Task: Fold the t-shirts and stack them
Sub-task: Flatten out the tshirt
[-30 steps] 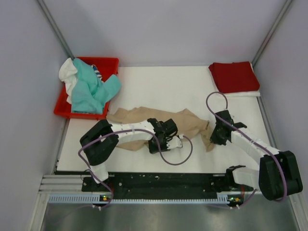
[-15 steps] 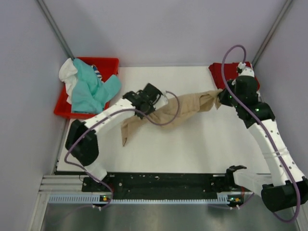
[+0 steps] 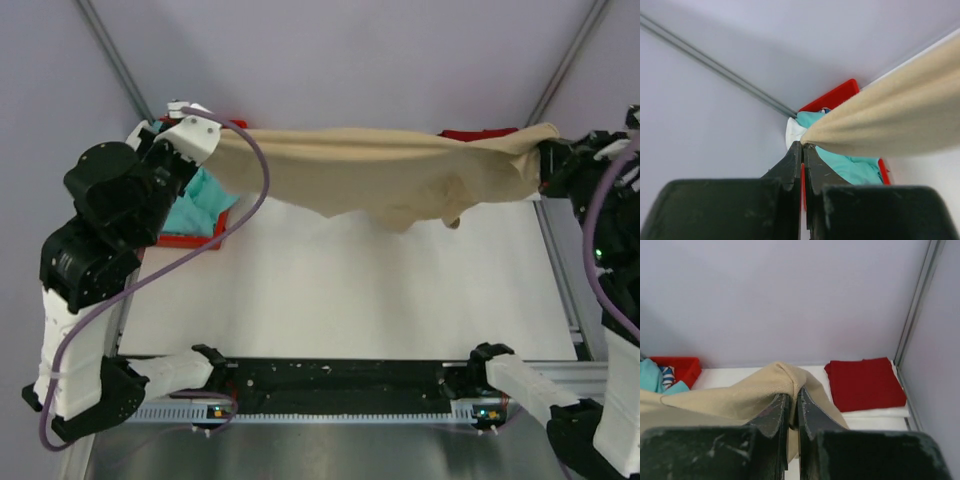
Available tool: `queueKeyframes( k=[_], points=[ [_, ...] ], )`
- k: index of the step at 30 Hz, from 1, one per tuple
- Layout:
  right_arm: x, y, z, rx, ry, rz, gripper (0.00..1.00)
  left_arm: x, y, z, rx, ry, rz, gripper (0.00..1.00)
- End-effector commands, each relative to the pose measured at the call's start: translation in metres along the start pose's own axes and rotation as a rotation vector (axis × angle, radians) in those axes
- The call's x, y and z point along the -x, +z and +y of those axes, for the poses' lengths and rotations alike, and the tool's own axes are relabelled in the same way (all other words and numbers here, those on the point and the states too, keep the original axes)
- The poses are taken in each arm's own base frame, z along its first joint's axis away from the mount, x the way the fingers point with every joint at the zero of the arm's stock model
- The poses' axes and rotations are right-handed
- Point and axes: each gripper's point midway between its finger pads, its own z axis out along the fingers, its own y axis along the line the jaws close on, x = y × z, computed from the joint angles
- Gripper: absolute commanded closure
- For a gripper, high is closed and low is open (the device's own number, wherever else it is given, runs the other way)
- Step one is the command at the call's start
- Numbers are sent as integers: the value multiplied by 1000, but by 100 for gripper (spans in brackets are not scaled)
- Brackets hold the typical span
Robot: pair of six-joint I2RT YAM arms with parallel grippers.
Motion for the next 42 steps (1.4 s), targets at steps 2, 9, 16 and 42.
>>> queueKeyframes(
  k=[2, 9, 16, 42],
  points=[
    [32, -49, 5, 90, -91, -75, 100, -17, -24, 23, 74, 43, 61, 100],
    [11, -39, 27, 208, -96, 2, 100, -30, -11, 3, 28, 64, 105, 100],
    [-38, 84, 32, 130, -120, 198, 100, -45, 77, -23, 10, 87, 172, 100],
    [-189, 94, 65, 437, -313, 471, 100, -147, 175, -140, -343, 125, 193, 100]
  ],
)
